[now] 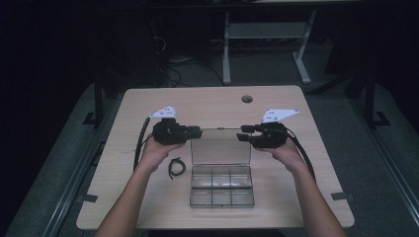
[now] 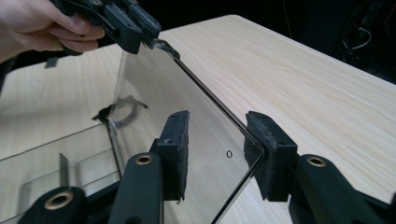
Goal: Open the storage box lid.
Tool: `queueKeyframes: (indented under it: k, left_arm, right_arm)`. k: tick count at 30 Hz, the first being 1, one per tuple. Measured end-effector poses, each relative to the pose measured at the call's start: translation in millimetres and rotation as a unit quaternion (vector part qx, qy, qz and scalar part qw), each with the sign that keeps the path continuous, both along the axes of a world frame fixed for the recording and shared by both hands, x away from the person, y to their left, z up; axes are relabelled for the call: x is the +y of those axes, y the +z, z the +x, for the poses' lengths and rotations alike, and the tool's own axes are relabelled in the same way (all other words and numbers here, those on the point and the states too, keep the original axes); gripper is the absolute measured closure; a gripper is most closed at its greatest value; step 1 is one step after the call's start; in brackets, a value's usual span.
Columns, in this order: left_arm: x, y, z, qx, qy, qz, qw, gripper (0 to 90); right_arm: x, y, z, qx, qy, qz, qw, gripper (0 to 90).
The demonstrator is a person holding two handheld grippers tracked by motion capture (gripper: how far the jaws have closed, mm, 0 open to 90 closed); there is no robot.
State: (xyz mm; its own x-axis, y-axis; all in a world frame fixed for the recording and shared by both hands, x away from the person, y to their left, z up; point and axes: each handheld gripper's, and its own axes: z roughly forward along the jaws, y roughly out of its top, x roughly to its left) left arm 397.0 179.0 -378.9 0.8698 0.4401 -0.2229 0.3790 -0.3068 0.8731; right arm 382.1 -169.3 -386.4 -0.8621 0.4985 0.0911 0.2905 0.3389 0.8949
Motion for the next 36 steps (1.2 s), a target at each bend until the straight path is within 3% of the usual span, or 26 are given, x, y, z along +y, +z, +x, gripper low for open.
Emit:
queueKeyframes:
  k: [7,16,36]
  left_arm:
    - [-0.4,-4.8,8.7,0.016,0.004,-0.002,0.9999,69.9]
    - [-0.1,-9.5,13.4,0.020,0.010,-0.008,0.9997,68.8]
    - [-1.0,-28.4,27.0,0.036,0.029,-0.008,0.9989,63.0]
  right_arm:
    - [3.4,-4.1,7.5,0.006,-0.008,-0.014,0.9998,54.8]
    - [9.4,-6.9,9.2,-0.002,-0.020,-0.037,0.9991,48.2]
    - [19.2,-26.7,22.4,0.024,-0.041,-0.037,0.9982,33.1]
